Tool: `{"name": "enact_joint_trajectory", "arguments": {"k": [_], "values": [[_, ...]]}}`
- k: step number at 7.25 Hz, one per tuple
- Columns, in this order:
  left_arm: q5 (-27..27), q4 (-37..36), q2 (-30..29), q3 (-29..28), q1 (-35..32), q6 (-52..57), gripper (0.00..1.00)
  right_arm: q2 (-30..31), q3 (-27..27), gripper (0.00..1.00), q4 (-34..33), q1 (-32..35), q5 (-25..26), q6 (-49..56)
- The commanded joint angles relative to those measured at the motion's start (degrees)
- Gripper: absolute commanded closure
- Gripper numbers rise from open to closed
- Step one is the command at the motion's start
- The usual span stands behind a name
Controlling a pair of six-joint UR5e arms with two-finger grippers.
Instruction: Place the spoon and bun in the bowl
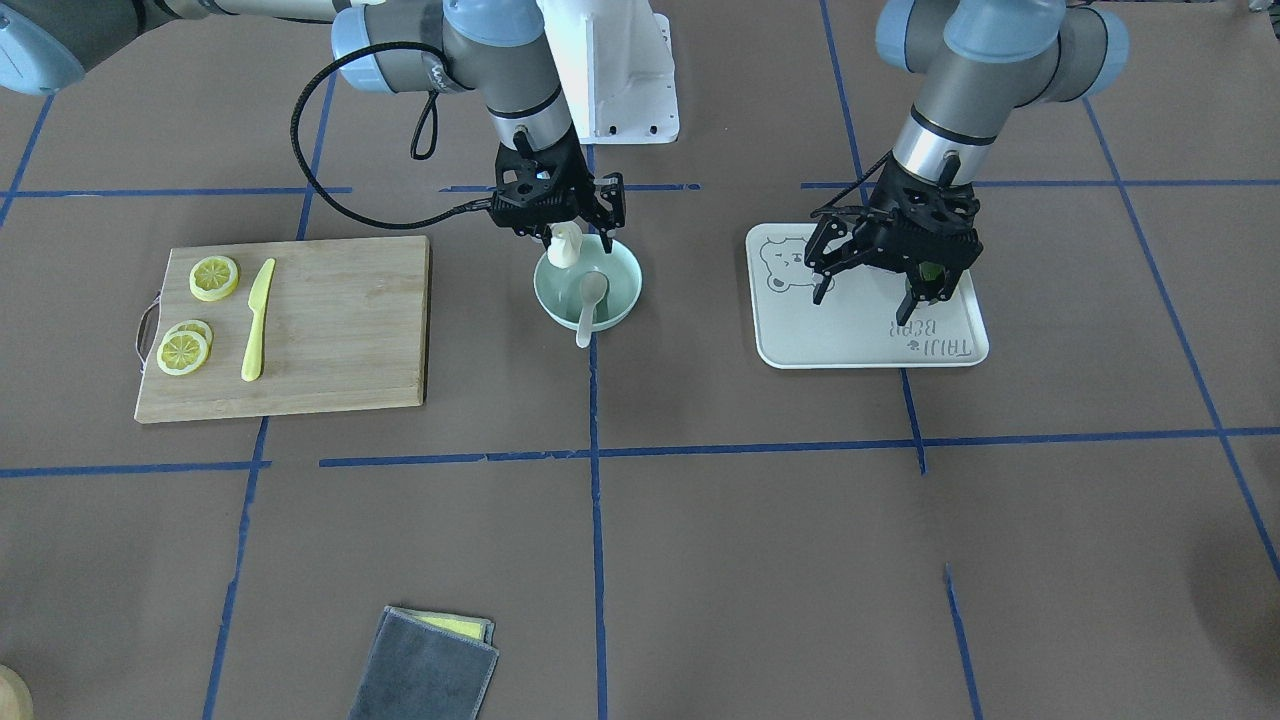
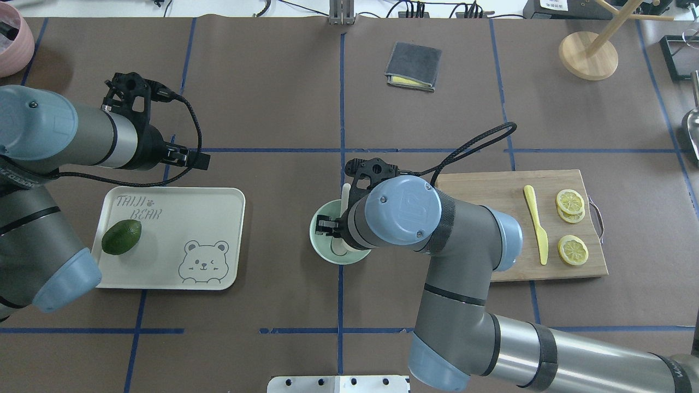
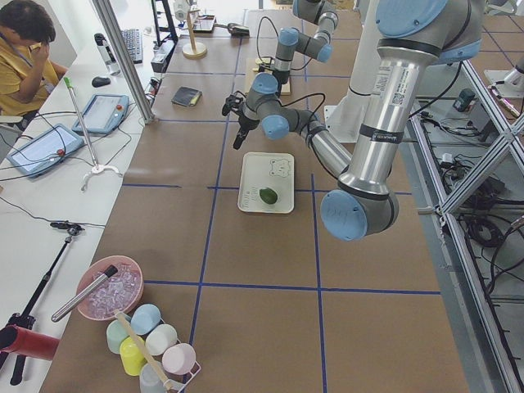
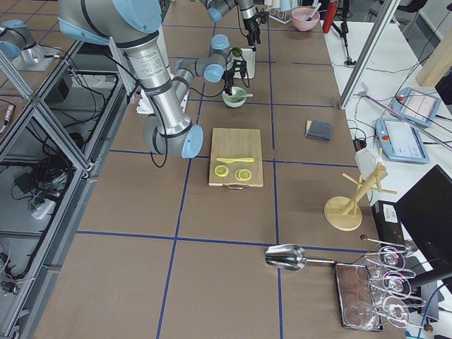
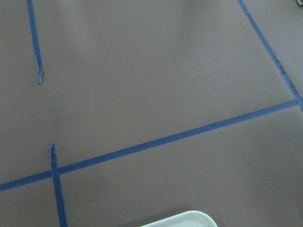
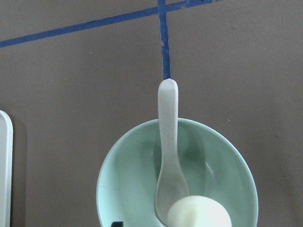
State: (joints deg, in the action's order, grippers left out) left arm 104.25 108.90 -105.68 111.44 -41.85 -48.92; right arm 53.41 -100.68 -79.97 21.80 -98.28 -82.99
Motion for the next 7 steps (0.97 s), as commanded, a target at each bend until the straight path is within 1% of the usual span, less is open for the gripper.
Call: {"name": "enact_joint_trajectory", "arguments": {"k": [1, 3, 4, 5, 6, 7], "values": [[0.0, 0.0, 0.0, 0.0, -0.1, -0.1, 0.0, -0.1, 0.2, 0.26, 0.3, 0.0, 0.0, -0.2], [0.0, 0.0, 0.2, 0.5, -0.1, 0.0, 0.0, 0.0, 0.0, 0.27, 0.5, 0.0, -0.1, -0.2], [0.3, 0.0, 1.3, 1.0, -0.2, 0.5, 0.01, 0.9, -1.6, 0.27, 0.5, 0.4, -0.2, -0.2], [0.5, 0.1, 3.1, 2.5, -0.2, 1.2, 0.01, 4.2, -5.2, 0.27, 0.3, 2.4, -0.9, 0.3], [1.1, -0.1, 3.8, 2.7, -0.6, 4.9, 0.01, 10.7, -10.6, 0.27, 0.3, 6.4, -4.8, 1.4], [6.1, 0.2, 5.9, 2.2, -5.0, 10.7, 0.01, 16.2, -13.9, 0.26, 0.3, 12.5, -12.9, 7.4]]}}
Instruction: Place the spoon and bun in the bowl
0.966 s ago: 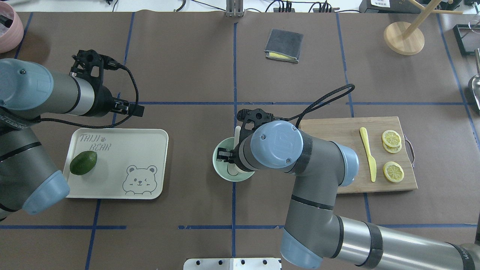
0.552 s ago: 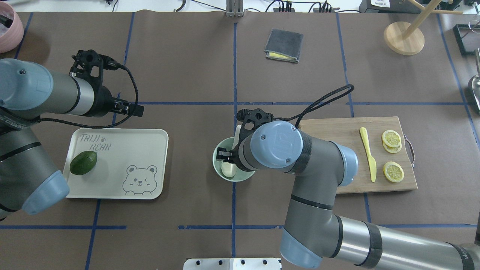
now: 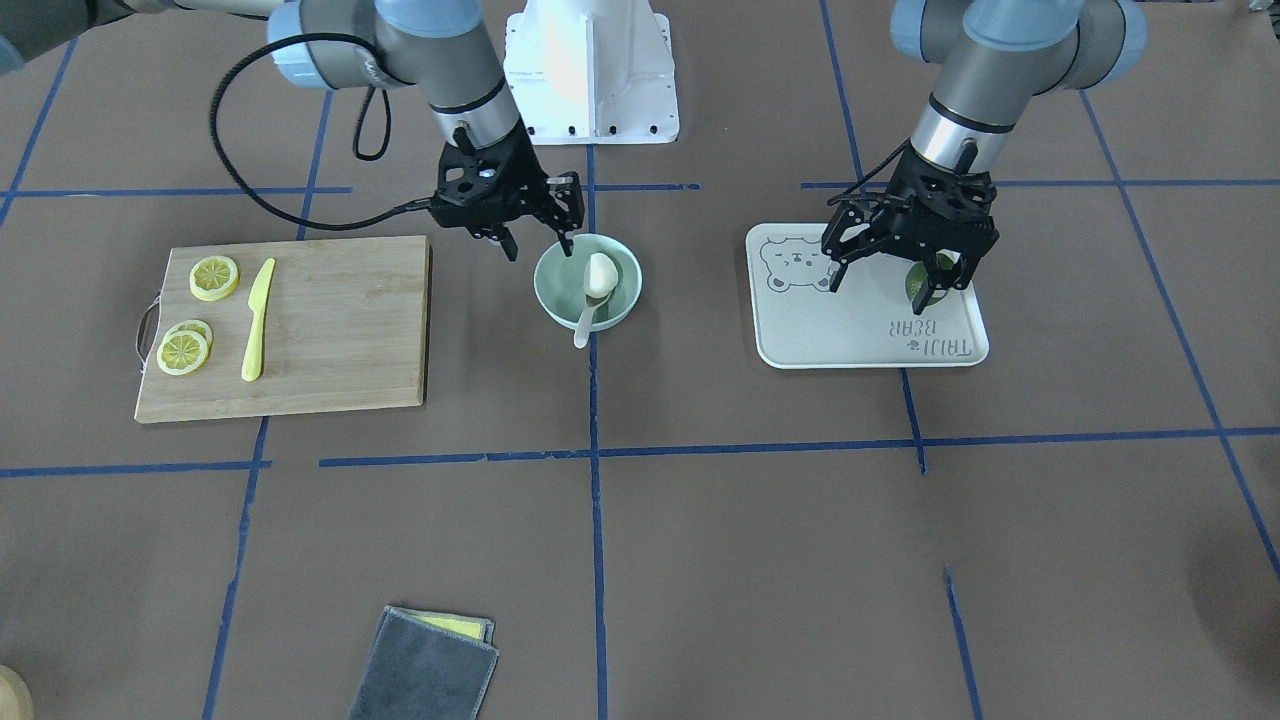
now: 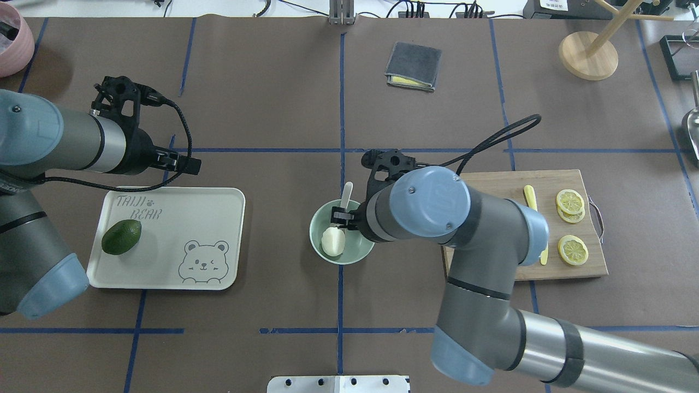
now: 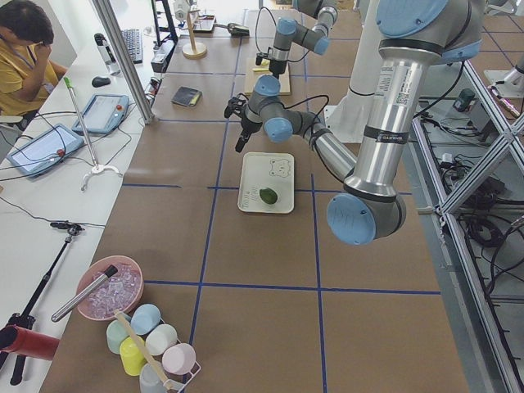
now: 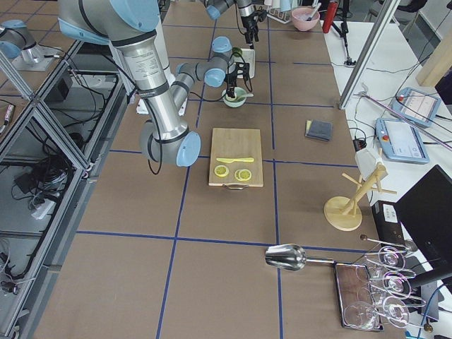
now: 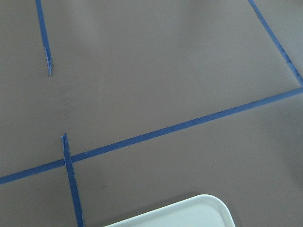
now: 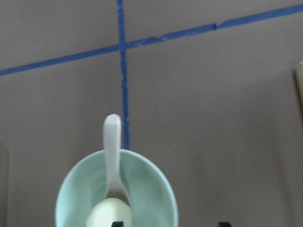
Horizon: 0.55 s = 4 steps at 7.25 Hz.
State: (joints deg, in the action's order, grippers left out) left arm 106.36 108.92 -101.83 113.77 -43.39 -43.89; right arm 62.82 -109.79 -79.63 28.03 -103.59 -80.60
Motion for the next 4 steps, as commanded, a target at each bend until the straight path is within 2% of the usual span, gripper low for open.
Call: {"name": "enact_joint_trajectory", "arguments": {"k": [1, 2, 3, 4], "values": [[10.7, 0.1, 3.7, -1.0, -10.0, 13.5, 0.01, 12.4, -6.9, 0.26, 0.2, 12.3, -13.0, 10.7], [14.2, 1.3, 7.5, -1.5, -15.9, 22.4, 0.01, 17.8, -8.6, 0.26, -0.3, 20.8, -18.4, 19.3], [16.6, 2.2, 10.2, -3.2, -20.9, 29.0, 0.01, 23.3, -8.1, 0.26, -0.3, 30.2, -25.5, 31.3], [18.2, 2.1, 11.4, -5.6, -26.6, 38.3, 0.01, 28.9, -6.8, 0.22, -0.4, 37.9, -28.8, 45.0]]}}
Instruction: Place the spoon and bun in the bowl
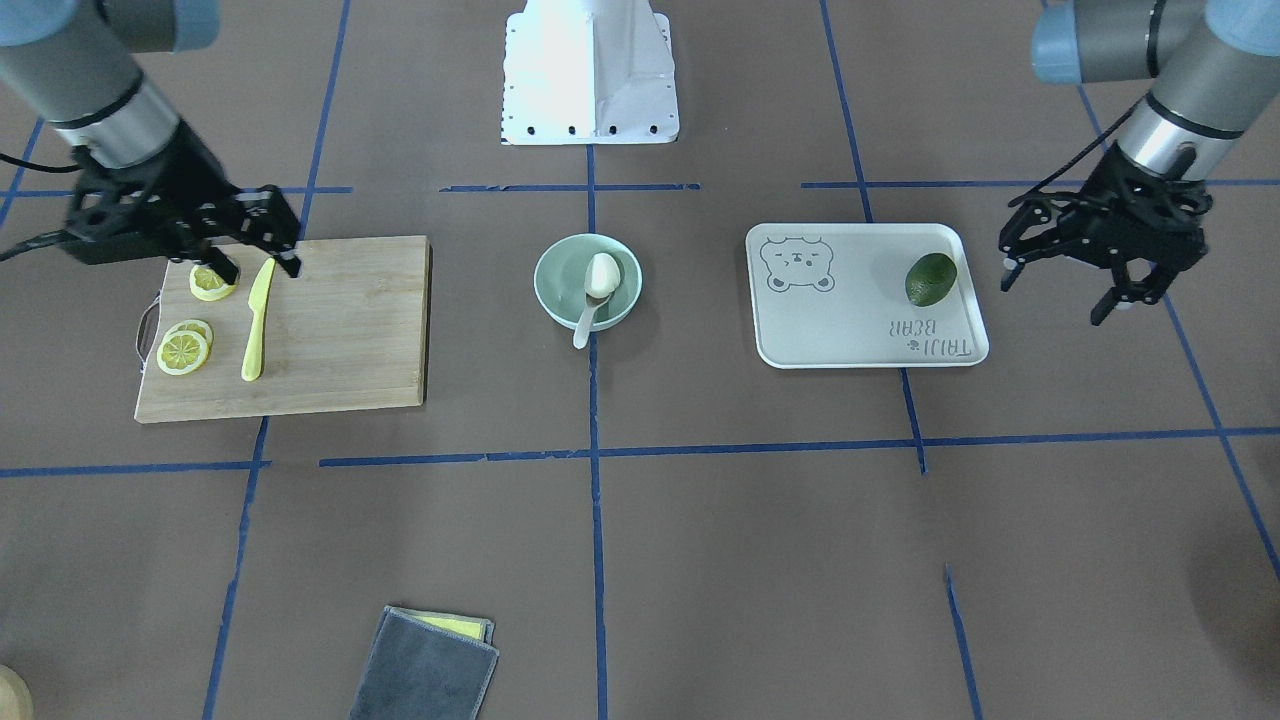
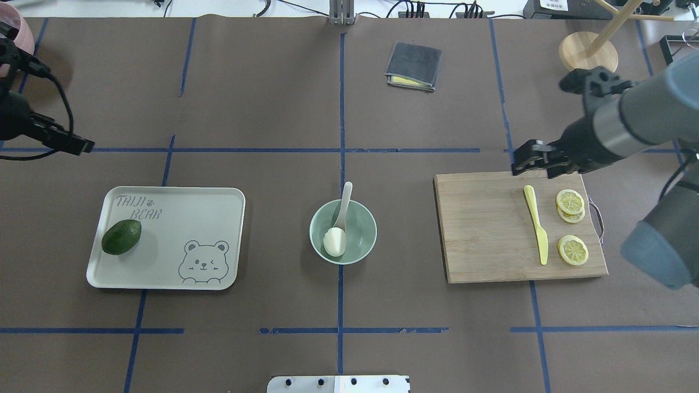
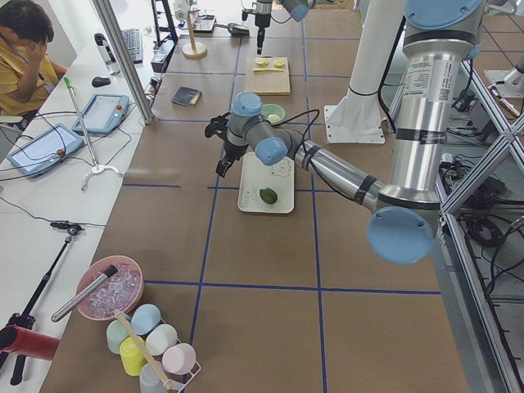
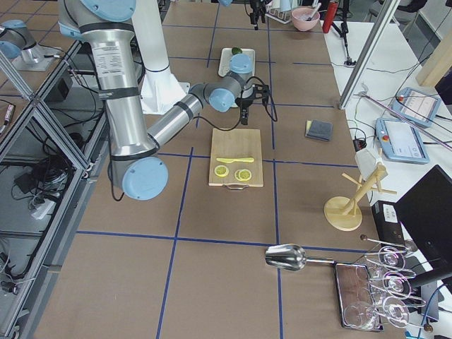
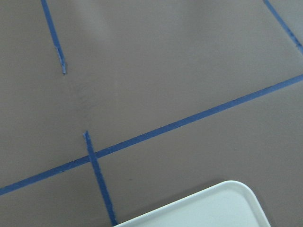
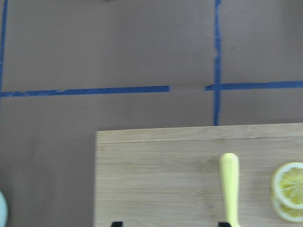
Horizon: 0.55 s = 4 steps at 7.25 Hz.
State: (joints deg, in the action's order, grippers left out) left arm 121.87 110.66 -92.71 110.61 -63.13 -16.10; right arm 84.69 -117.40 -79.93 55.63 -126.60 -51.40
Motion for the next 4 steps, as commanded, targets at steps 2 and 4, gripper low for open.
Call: {"name": "enact_joint_trajectory", "arguments": {"k": [2, 4], "values": [[4.6, -0.4, 3.6, -10.6, -18.9, 29.4, 0.01, 10.9, 3.3, 0.0, -10.6, 22.5, -6.4, 39.9], [16.3, -7.8, 4.0, -15.8, -26.7, 32.6, 0.0, 8.9, 3.4, 0.0, -24.5, 28.1, -8.0, 54.3]]}}
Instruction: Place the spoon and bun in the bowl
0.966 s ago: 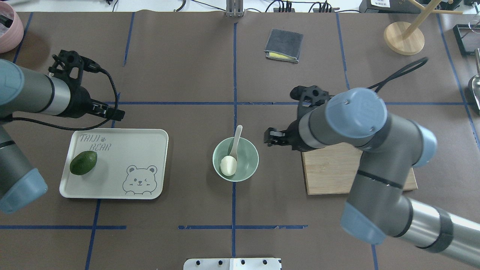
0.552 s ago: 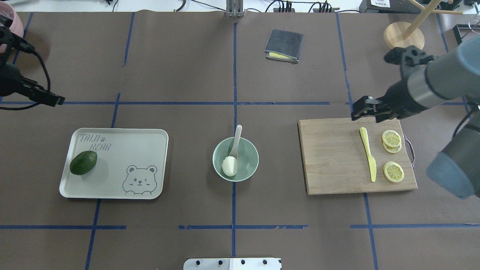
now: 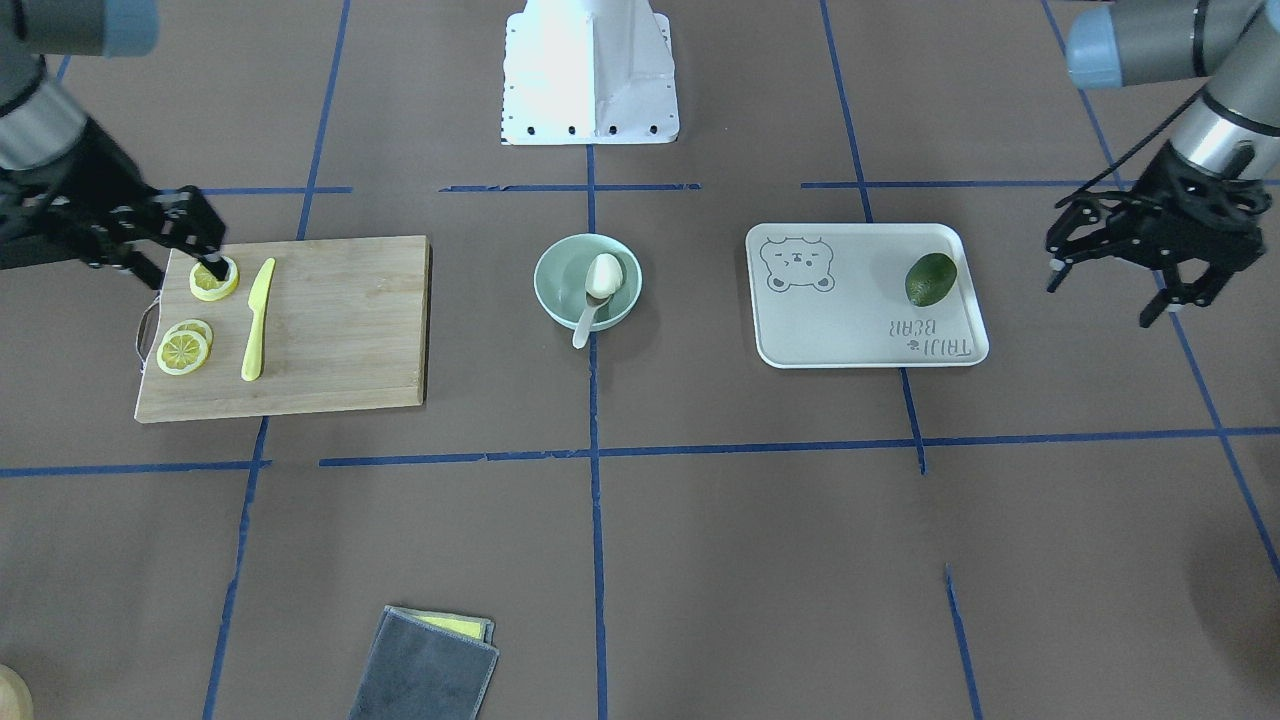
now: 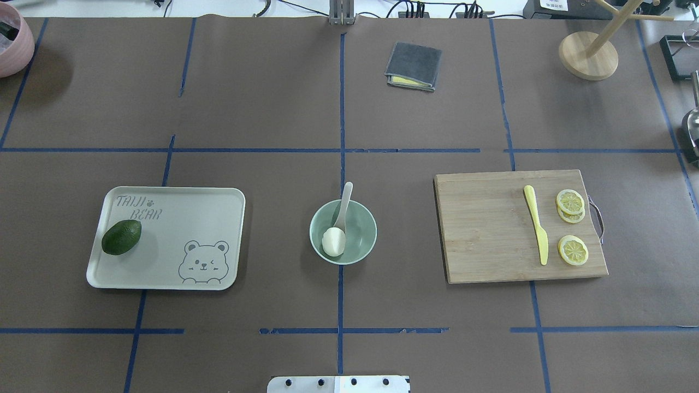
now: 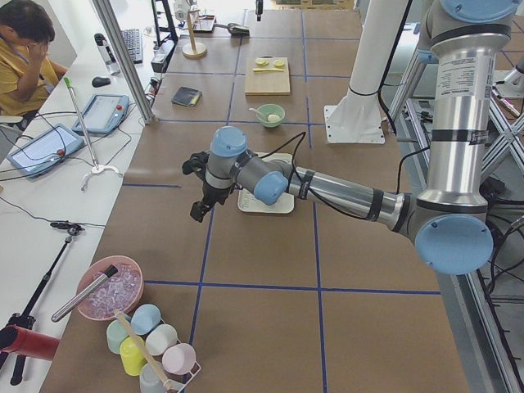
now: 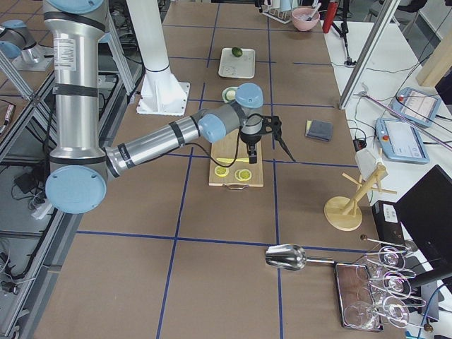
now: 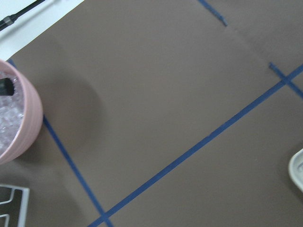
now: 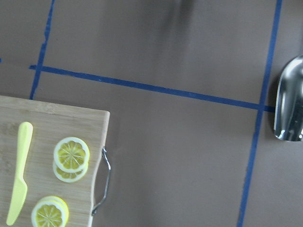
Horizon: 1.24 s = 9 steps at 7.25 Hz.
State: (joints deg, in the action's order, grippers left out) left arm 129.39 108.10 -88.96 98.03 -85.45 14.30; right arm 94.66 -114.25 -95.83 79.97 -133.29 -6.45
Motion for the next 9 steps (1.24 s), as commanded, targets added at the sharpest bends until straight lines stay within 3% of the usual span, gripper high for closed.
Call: {"name": "enact_joint_trajectory", "arguments": {"k": [1, 2, 4, 7, 9], "values": [[16.7, -13.2, 1.5, -2.5, -4.6, 3.0, 0.0, -0.6, 1.9, 0.0, -10.2, 3.9, -4.7, 12.7], [16.3, -11.5, 5.3, -0.6, -4.6, 2.1, 0.0, 0.0, 2.7, 0.0, -10.3, 3.9, -5.5, 12.8], [7.3, -12.3, 3.4, 2.0, -4.6, -6.0, 0.0, 1.0, 7.4, 0.0, -9.0, 6.1, -6.7, 14.7], [5.1, -13.4, 1.5, 1.7, -4.3, -8.4, 0.0, 1.4, 8.9, 0.0, -8.9, 6.0, -6.3, 17.5], [5.4, -13.4, 1.3, -1.9, -4.3, -10.2, 0.0, 1.2, 9.6, 0.0, -7.8, 6.1, -6.3, 17.6]]}}
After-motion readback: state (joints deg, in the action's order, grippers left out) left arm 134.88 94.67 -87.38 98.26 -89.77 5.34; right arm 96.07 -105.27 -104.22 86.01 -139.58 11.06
